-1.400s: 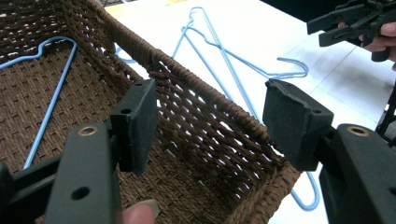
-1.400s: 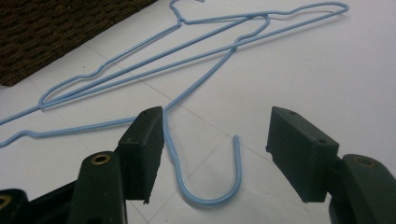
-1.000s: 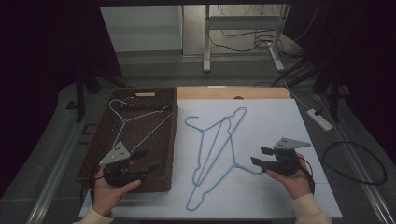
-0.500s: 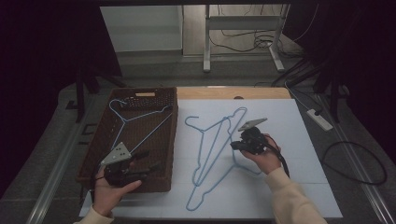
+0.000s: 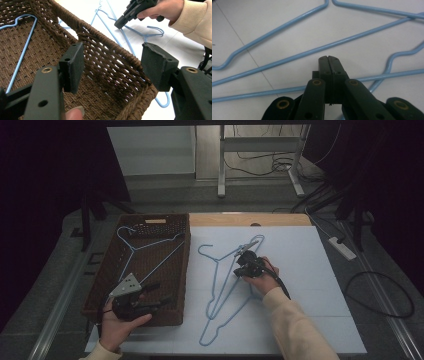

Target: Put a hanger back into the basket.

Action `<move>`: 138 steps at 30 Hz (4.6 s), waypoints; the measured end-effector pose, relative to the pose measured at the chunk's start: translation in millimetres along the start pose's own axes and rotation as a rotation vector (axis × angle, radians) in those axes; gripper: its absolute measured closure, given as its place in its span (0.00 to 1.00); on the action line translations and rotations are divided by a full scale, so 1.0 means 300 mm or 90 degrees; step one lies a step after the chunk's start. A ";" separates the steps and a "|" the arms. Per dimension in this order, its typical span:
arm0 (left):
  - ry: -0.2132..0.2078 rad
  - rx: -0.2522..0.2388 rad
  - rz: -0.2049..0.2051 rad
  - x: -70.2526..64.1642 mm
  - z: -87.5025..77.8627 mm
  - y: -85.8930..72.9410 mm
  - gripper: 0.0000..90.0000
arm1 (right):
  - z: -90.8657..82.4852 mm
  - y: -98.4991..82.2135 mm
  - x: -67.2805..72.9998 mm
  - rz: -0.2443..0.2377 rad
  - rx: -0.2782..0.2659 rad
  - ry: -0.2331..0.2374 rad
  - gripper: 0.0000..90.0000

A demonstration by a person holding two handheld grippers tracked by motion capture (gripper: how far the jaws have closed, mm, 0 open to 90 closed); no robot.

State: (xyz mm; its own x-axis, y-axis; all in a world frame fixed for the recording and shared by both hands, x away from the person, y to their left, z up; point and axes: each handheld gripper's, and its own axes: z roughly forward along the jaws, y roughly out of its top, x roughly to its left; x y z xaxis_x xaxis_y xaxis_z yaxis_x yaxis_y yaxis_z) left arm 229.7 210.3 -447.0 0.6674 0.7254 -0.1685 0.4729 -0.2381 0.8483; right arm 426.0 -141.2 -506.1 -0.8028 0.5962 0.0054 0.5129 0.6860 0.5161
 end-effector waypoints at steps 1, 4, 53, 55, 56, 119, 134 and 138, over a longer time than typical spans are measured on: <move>-0.001 0.001 0.000 -0.001 0.002 0.000 0.40 | 0.004 -0.001 -0.001 -0.001 0.004 0.000 1.00; -0.001 0.003 0.001 -0.003 0.003 0.001 0.40 | 0.005 -0.003 -0.001 0.001 0.008 0.000 1.00; 0.001 0.012 -0.004 -0.003 0.007 0.000 0.40 | -0.172 -0.196 0.041 0.000 0.049 -0.019 1.00; 0.001 0.011 -0.005 -0.003 0.007 0.000 0.40 | -0.176 -0.174 0.044 -0.010 0.031 -0.019 1.00; 0.001 0.011 -0.005 -0.003 0.007 0.000 0.40 | -0.176 -0.156 0.044 -0.020 0.022 -0.019 1.00; -0.022 0.010 0.019 -0.060 0.050 0.036 0.41 | -0.203 0.039 0.053 -0.001 -0.074 -0.022 0.95; -0.054 0.038 0.014 -0.135 0.155 0.102 0.40 | -0.221 0.015 0.061 -0.002 -0.098 -0.027 0.95; -0.059 0.059 0.018 -0.169 0.203 0.122 0.40 | -0.220 0.015 0.065 -0.003 -0.098 -0.030 0.95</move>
State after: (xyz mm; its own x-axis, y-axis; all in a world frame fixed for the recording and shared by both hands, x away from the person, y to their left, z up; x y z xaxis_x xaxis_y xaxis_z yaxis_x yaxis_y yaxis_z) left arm 248.2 125.5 -438.0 0.7295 0.6560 -0.1937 0.5014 -0.3203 0.8037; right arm 392.7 -153.9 -447.1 -0.7881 0.6145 -0.0362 0.4530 0.6188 0.6417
